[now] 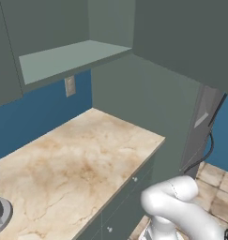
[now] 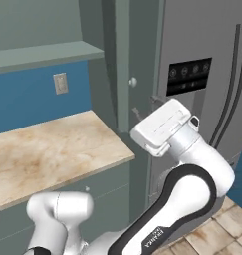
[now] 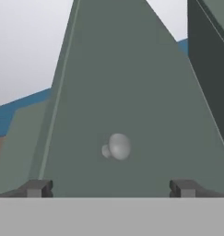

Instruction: Close all open cabinet doors.

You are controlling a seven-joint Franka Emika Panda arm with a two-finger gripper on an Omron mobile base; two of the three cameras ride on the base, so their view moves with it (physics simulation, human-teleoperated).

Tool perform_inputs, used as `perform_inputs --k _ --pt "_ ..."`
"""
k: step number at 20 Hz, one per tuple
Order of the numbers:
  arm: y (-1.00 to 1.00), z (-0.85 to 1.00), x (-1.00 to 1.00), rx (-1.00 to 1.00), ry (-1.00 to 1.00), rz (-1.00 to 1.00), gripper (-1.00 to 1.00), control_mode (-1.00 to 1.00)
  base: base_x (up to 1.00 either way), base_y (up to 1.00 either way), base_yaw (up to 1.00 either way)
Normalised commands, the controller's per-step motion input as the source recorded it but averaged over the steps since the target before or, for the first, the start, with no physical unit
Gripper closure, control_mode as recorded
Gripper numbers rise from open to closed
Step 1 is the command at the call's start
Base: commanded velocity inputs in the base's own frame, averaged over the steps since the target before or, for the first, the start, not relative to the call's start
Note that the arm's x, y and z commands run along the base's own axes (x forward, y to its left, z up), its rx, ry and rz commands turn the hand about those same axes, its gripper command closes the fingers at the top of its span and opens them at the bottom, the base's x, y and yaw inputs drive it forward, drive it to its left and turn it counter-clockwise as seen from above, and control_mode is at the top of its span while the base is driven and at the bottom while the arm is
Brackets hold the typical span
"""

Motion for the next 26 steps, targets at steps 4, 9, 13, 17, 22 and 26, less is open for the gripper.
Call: perform_inputs --k 4,9,13,17,22,26 --pt "0.77 0.0 0.0 -0.04 -0.07 0.0 -1.0 -1.0 0.0 0.0 0.0" --pt "0.72 0.0 0.0 -0.05 -0.04 0.0 -1.0 -1.0 0.0 0.0 0.0" --pt "0.76 0.0 0.0 -0.04 0.0 0.0 -1.0 -1.0 0.0 0.0 0.0" --pt "0.72 0.0 0.0 -0.03 0.0 0.0 -1.0 -1.0 0.0 0.0 0.0" --pt "0.63 0.0 0.0 -0.01 0.0 0.0 -1.0 -1.0 0.0 0.0 0.0" --pt "0.66 0.0 0.0 0.0 0.0 0.0 -1.0 -1.0 0.0 0.0 0.0"
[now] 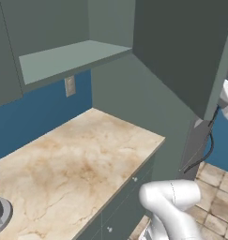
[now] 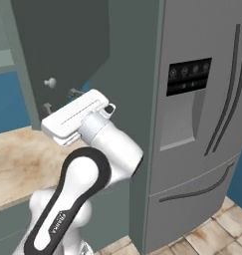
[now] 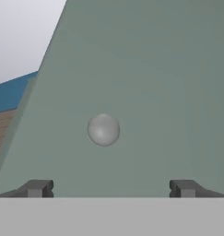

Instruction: Close all open cabinet doors.

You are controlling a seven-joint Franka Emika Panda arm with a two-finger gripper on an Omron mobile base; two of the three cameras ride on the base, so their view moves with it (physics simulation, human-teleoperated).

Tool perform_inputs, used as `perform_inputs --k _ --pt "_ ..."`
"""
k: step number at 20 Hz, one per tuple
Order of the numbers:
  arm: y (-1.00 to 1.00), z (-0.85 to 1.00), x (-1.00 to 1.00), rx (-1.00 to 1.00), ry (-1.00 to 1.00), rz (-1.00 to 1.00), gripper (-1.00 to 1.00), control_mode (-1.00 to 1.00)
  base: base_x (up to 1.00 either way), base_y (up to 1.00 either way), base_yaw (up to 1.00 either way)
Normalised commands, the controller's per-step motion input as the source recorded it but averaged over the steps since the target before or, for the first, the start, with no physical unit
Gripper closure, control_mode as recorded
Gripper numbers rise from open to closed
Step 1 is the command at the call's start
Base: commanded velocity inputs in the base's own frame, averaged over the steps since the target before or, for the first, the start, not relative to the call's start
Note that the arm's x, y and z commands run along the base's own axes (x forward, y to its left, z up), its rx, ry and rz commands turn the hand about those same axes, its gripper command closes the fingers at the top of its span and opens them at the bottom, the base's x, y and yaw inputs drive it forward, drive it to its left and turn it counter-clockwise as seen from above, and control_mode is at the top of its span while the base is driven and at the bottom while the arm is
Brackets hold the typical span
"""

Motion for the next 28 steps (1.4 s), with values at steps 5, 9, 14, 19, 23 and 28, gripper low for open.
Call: perform_inputs --k 5,9,14,19,23,28 --pt "0.65 0.0 0.0 0.0 0.0 0.0 -1.0 -1.0 0.0 0.0 0.0" --pt "0.71 0.0 0.1 0.0 0.0 0.0 -1.0 -1.0 0.0 0.0 0.0" --pt "0.68 0.0 0.17 0.0 0.0 0.0 -1.0 -1.0 0.0 0.0 0.0" --pt "0.6 0.0 0.4 0.0 0.0 0.0 -1.0 -1.0 0.0 0.0 0.0" --pt "0.55 0.0 0.43 0.0 0.0 0.0 -1.0 -1.0 0.0 0.0 0.0" --pt "0.61 0.0 0.28 0.0 0.06 0.0 -1.0 -1.0 0.0 0.0 0.0"
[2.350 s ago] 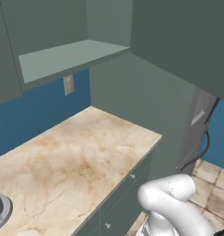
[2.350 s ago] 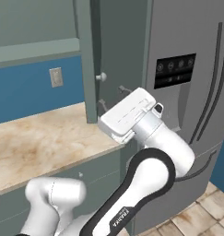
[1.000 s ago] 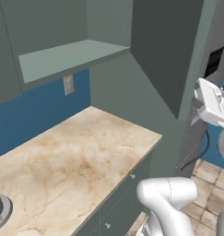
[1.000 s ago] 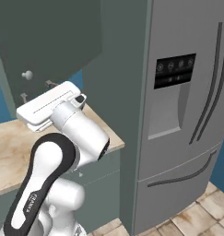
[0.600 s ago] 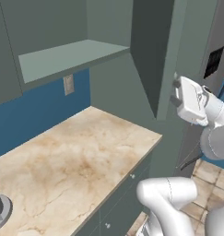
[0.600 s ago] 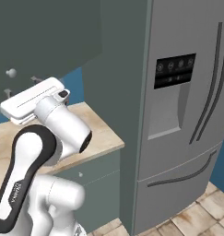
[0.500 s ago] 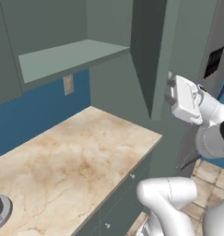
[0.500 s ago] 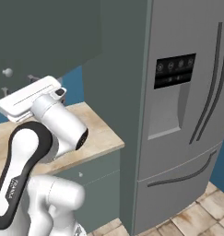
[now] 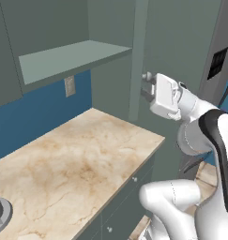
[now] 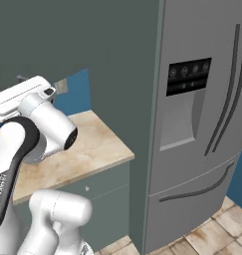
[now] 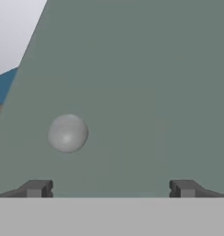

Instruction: Close all open cabinet doors.

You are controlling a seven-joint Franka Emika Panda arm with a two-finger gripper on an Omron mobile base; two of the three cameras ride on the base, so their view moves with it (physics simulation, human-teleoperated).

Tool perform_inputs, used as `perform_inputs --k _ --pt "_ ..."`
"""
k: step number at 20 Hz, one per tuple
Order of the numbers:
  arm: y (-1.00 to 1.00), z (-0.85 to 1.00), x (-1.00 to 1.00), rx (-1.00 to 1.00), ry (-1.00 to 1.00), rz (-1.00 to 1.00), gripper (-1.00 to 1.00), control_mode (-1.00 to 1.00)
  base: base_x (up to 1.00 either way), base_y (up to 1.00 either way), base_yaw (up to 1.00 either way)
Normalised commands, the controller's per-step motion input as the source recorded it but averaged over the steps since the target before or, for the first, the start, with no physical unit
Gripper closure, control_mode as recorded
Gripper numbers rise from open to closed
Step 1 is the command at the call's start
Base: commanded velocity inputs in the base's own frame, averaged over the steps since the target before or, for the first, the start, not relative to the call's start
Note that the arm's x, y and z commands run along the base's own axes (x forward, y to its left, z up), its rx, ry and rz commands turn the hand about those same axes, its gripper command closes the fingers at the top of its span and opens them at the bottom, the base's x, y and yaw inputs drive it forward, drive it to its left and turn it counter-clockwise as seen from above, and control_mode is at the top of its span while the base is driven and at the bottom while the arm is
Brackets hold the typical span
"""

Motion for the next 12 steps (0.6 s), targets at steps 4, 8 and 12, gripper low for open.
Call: perform_inputs --k 4,8,12 --pt "0.62 0.0 0.21 0.0 0.12 0.0 -1.0 -1.0 0.0 0.0 0.0" --pt "0.49 0.0 0.19 0.0 0.11 0.0 -1.0 -1.0 0.0 0.0 0.0" --pt "0.44 0.0 0.2 0.0 0.06 0.0 -1.0 -1.0 0.0 0.0 0.0"
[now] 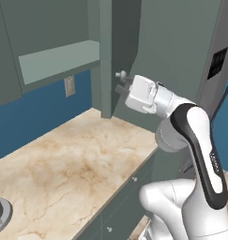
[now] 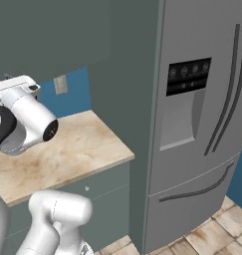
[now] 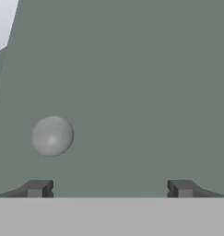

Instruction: Close all open cabinet doors.

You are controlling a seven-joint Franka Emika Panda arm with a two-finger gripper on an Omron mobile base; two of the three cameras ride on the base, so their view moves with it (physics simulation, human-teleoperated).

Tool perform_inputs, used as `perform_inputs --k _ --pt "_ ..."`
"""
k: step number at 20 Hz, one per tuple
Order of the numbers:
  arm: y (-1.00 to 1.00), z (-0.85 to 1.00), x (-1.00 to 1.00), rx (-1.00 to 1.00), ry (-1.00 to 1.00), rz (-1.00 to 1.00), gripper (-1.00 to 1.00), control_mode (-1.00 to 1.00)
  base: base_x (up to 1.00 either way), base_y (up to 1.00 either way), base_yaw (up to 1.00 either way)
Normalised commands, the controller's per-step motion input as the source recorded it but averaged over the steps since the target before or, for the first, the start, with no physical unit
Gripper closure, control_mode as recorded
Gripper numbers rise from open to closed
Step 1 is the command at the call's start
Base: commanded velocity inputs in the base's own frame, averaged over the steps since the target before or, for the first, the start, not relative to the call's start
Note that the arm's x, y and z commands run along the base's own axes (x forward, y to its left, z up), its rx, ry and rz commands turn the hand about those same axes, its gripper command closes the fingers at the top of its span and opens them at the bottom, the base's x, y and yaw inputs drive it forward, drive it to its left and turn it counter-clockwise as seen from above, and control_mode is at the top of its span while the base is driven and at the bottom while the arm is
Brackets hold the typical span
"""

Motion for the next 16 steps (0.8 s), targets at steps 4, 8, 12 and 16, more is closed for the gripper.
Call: perform_inputs --k 4,8,12,16 --pt "0.37 0.0 0.13 0.0 0.0 0.0 -1.0 -1.0 0.0 0.0 0.0" --pt "0.42 0.0 0.16 -0.02 0.0 0.0 -1.0 -1.0 0.0 0.0 0.0" --pt "0.49 0.0 0.13 -0.03 0.0 0.0 -1.0 -1.0 0.0 0.0 0.0" --pt "0.46 0.0 0.09 -0.03 0.0 -0.02 -1.0 -1.0 0.0 0.0 0.0"
